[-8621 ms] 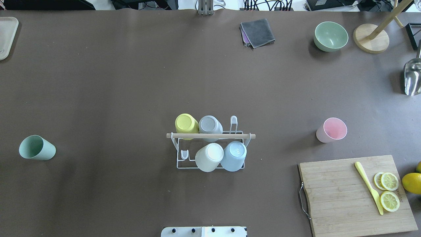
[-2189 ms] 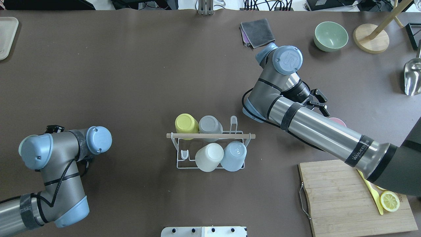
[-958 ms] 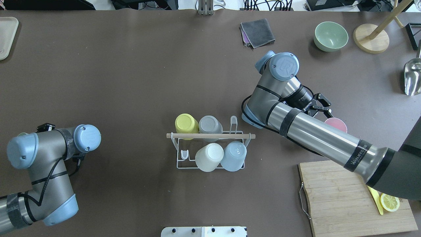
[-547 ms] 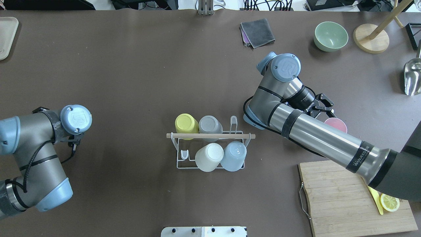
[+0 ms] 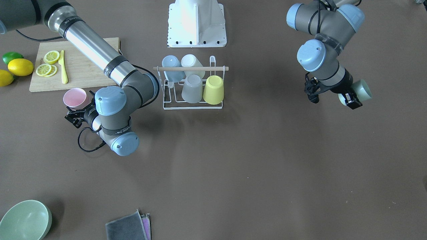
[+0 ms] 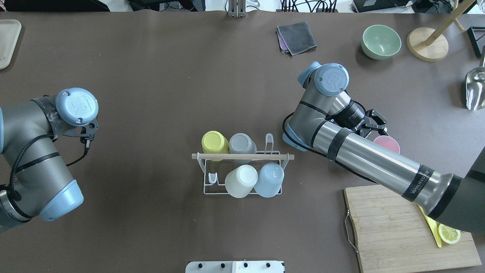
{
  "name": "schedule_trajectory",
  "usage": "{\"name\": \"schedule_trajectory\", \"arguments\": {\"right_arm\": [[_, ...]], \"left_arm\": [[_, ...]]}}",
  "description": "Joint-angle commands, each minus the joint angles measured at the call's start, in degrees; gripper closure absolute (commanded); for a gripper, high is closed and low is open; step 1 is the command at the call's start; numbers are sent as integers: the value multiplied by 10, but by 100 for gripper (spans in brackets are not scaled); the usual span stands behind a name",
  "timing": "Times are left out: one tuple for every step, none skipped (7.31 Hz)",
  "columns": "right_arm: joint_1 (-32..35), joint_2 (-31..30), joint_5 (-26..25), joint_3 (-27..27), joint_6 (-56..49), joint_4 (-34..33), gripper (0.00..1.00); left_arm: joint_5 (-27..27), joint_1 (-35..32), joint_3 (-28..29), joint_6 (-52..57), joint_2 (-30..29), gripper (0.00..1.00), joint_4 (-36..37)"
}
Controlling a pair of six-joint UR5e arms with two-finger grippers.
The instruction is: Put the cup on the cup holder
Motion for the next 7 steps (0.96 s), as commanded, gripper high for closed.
{"name": "schedule_trajectory", "arguments": {"right_arm": [[-1, -3, 0, 3, 0, -1, 1], [-3, -8, 0, 7, 0, -1, 1], [-3, -8, -1, 9, 0, -2, 6], [-3, -12, -2, 18, 0, -8, 13], [-5, -17, -3, 20, 0, -8, 13], [-5, -17, -4, 23, 0, -9, 14], [-4, -17, -6, 23, 0, -9, 24]], "left_arm": [[0, -27, -5, -2, 3, 67, -75], [-2, -56, -8, -6, 8, 76, -117], [-8, -71, -8, -18, 8, 77, -141], [-9, -75, -8, -46, 8, 84, -145], [-28, -98, -4, -55, 8, 100, -177], [-62, -114, 1, -64, 8, 100, -197], [-67, -117, -1, -99, 7, 100, -199]]}}
